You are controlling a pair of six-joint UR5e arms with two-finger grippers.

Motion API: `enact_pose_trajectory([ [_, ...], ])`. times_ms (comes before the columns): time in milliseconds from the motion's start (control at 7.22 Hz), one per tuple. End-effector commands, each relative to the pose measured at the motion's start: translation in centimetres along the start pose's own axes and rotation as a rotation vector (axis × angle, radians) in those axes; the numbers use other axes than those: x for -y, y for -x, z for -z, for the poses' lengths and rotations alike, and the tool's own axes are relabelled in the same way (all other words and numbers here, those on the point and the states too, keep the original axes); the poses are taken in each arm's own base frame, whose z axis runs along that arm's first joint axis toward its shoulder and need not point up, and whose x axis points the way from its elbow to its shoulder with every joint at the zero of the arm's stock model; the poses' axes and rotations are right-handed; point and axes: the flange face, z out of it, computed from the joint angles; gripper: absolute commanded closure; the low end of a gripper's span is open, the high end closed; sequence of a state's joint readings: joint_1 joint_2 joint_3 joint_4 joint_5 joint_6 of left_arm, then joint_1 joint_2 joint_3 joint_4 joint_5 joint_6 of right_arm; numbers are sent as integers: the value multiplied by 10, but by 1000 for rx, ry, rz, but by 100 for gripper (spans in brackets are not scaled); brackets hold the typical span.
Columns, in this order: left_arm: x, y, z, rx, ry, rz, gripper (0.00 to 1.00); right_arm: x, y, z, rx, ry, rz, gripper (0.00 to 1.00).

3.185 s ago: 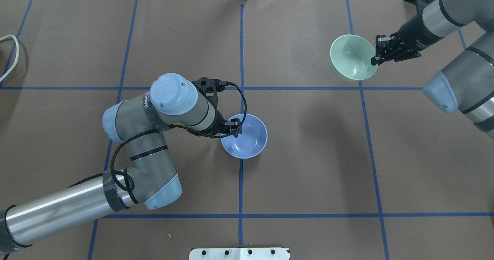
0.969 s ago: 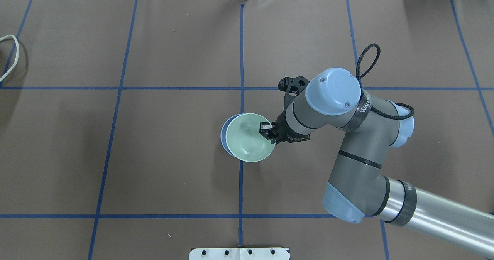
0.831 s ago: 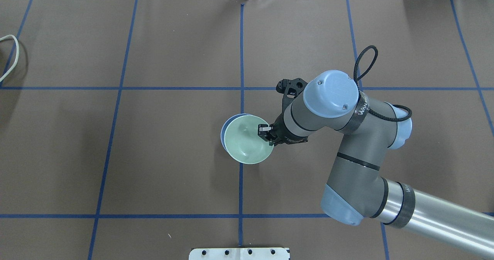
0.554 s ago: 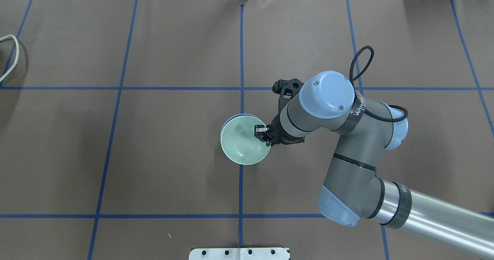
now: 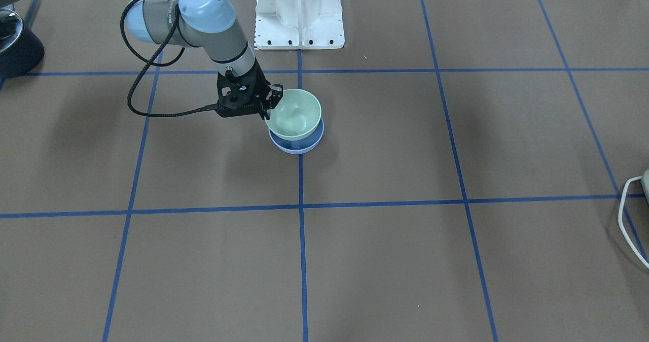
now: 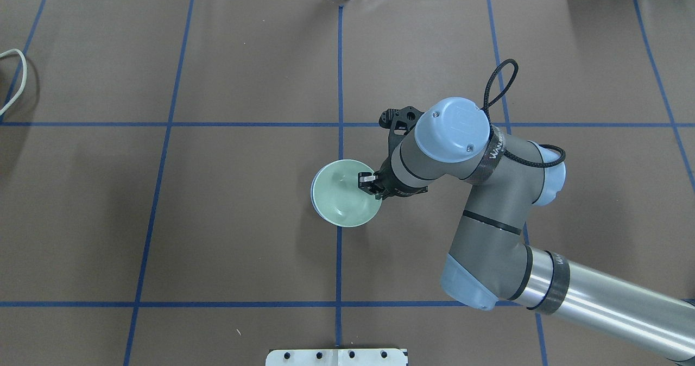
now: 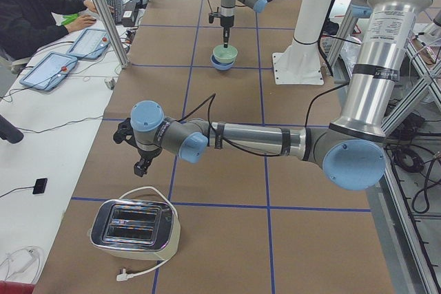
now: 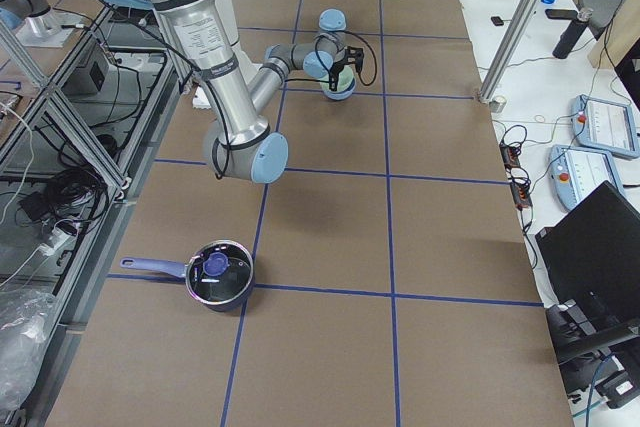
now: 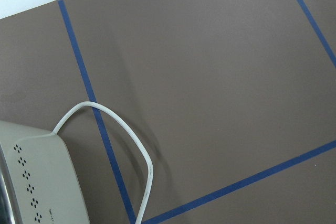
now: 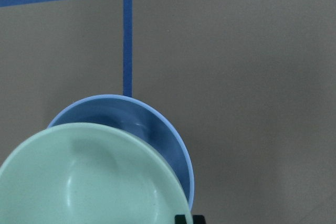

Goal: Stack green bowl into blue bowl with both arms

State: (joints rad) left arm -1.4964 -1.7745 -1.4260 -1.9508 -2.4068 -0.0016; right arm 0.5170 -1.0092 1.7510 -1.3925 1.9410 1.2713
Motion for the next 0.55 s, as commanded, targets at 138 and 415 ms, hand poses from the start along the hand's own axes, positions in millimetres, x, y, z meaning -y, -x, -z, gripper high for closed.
enact_pose_trajectory([
  [138,-4,2,-1,0,3,4,3,12,12,1,5,-12,0,100],
  [415,-4,2,-1,0,3,4,3,15,13,3,9,-17,-1,100],
])
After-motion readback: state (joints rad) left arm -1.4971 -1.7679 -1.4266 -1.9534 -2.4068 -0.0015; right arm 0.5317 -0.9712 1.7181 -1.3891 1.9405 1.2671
